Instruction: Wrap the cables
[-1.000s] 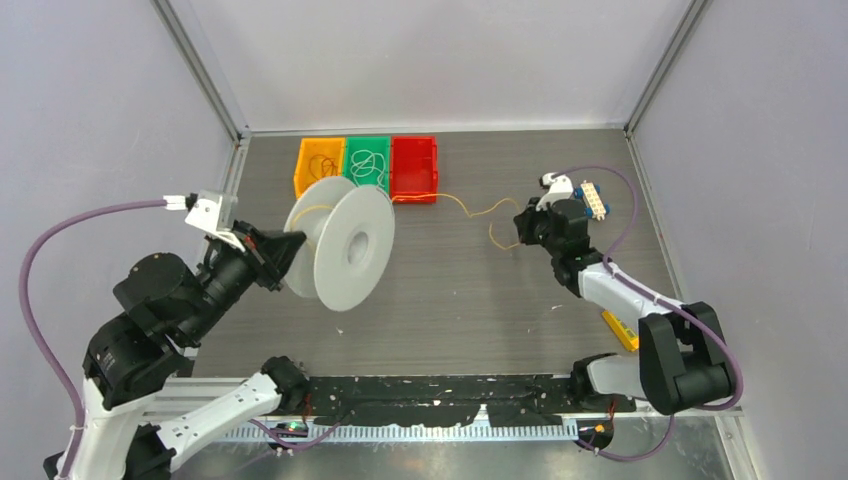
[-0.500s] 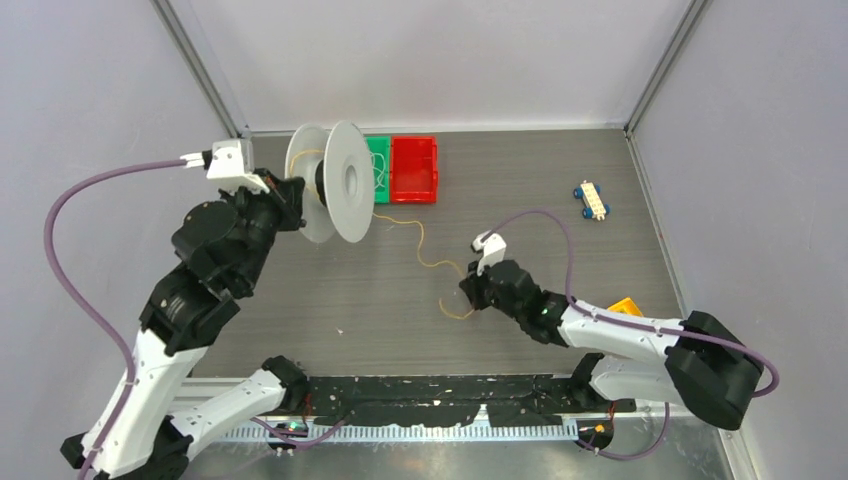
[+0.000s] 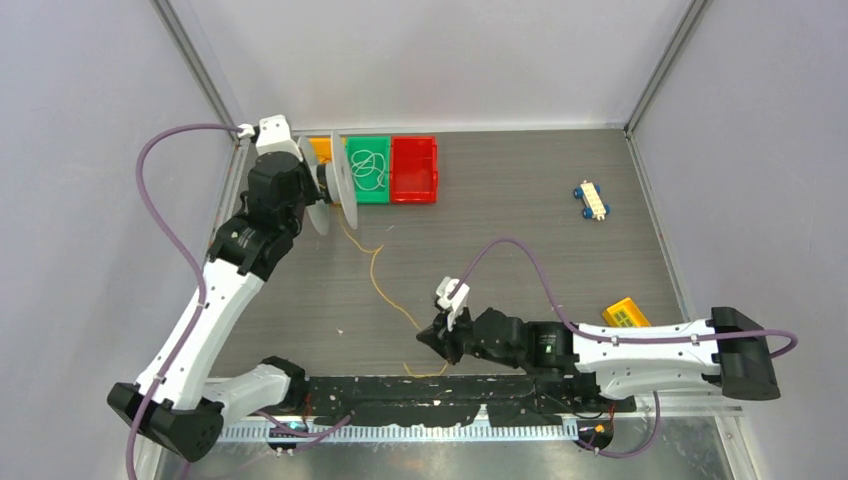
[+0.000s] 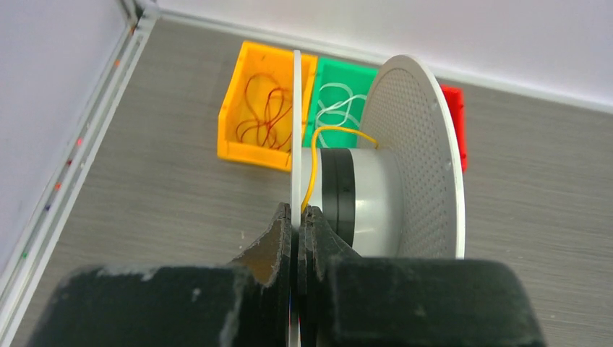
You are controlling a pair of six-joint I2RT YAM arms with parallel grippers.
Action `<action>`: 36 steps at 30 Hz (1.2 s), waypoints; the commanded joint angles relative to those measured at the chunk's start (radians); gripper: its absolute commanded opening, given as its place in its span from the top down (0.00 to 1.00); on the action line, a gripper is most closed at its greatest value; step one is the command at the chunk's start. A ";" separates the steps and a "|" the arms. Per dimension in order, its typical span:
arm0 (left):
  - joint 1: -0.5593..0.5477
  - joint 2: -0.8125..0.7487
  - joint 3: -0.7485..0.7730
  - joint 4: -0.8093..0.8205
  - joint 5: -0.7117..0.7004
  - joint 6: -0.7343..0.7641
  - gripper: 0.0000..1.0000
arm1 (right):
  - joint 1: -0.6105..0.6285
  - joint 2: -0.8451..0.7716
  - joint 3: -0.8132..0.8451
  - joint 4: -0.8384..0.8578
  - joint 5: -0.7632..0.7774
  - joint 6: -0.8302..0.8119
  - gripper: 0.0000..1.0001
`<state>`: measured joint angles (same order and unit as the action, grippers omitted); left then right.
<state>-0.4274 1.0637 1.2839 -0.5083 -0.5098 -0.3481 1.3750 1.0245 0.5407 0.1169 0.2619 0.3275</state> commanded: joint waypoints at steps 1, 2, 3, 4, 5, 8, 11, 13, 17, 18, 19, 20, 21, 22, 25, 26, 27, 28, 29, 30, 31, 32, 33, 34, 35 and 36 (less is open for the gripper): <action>0.066 0.024 -0.030 0.120 0.044 -0.059 1.00 | 0.087 -0.025 0.068 0.004 -0.016 -0.034 0.95; 0.073 0.037 -0.037 0.118 0.044 -0.060 1.00 | 0.116 -0.027 0.078 0.004 -0.024 -0.045 0.95; 0.080 0.053 -0.040 0.113 0.044 -0.061 1.00 | 0.130 -0.031 0.085 0.003 -0.031 -0.051 0.95; 0.087 0.069 -0.042 0.108 0.044 -0.063 1.00 | 0.157 -0.035 0.098 -0.002 -0.030 -0.066 0.95; 0.092 0.084 -0.045 0.105 0.043 -0.064 1.00 | 0.172 -0.041 0.105 -0.004 -0.032 -0.074 0.94; 0.101 0.123 -0.056 0.106 0.044 -0.062 1.00 | 0.260 -0.065 0.140 -0.006 -0.004 -0.143 0.94; 0.105 0.155 -0.074 0.109 0.034 -0.053 1.00 | 0.315 -0.108 0.175 -0.022 0.069 -0.174 0.95; 0.106 0.170 -0.088 0.116 0.033 -0.045 1.00 | 0.324 -0.137 0.193 -0.024 0.085 -0.201 0.95; 0.106 0.194 -0.109 0.123 0.049 -0.035 1.00 | 0.327 -0.174 0.233 -0.025 0.159 -0.280 0.95; 0.107 0.193 -0.119 0.131 0.056 -0.031 1.00 | 0.327 -0.175 0.253 -0.024 0.183 -0.297 0.95; 0.106 0.189 -0.130 0.138 0.065 -0.028 1.00 | 0.326 -0.177 0.265 -0.019 0.197 -0.336 0.95; 0.105 0.185 -0.143 0.148 0.083 -0.023 1.00 | 0.326 -0.173 0.289 -0.017 0.229 -0.363 0.94; 0.105 0.177 -0.156 0.154 0.098 -0.020 1.00 | 0.323 -0.168 0.321 -0.014 0.241 -0.409 0.95; 0.105 0.172 -0.168 0.155 0.113 -0.023 1.00 | 0.312 -0.151 0.340 -0.013 0.251 -0.432 0.95; 0.105 0.155 -0.188 0.147 0.185 -0.047 1.00 | 0.249 -0.097 0.457 -0.031 0.208 -0.494 0.95; 0.103 0.147 -0.194 0.138 0.216 -0.055 1.00 | 0.199 -0.064 0.477 -0.033 0.153 -0.497 0.95; 0.100 0.136 -0.203 0.137 0.247 -0.057 1.00 | 0.175 -0.046 0.519 -0.034 0.127 -0.495 0.94; 0.095 0.126 -0.214 0.138 0.272 -0.051 1.00 | 0.123 -0.010 0.539 -0.033 0.079 -0.488 0.94; 0.087 0.113 -0.225 0.140 0.300 -0.036 1.00 | 0.095 0.009 0.586 -0.035 0.051 -0.486 0.95; 0.077 0.105 -0.233 0.138 0.317 -0.019 1.00 | 0.046 0.048 0.608 -0.039 0.004 -0.479 0.95; 0.063 0.098 -0.238 0.132 0.334 0.000 1.00 | 0.020 0.066 0.658 -0.049 -0.040 -0.475 0.95; 0.051 0.095 -0.242 0.123 0.367 0.024 1.00 | -0.028 0.105 0.686 -0.055 -0.063 -0.468 0.95; 0.036 0.094 -0.240 0.106 0.395 0.044 1.00 | -0.054 0.125 0.732 -0.066 -0.104 -0.466 0.94; 0.027 0.094 -0.235 0.084 0.425 0.060 1.00 | -0.100 0.156 0.752 -0.071 -0.119 -0.464 0.95; 0.008 0.094 -0.228 0.057 0.448 0.075 1.00 | -0.122 0.185 0.787 -0.072 -0.147 -0.463 0.95; -0.033 0.080 -0.231 0.019 0.493 0.118 1.00 | -0.221 0.223 0.838 -0.077 -0.205 -0.453 0.95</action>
<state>-0.4019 1.1900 1.0309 -0.4831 -0.1493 -0.3180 1.2762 1.2026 1.2713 0.0441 0.2047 -0.1265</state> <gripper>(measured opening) 0.026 0.070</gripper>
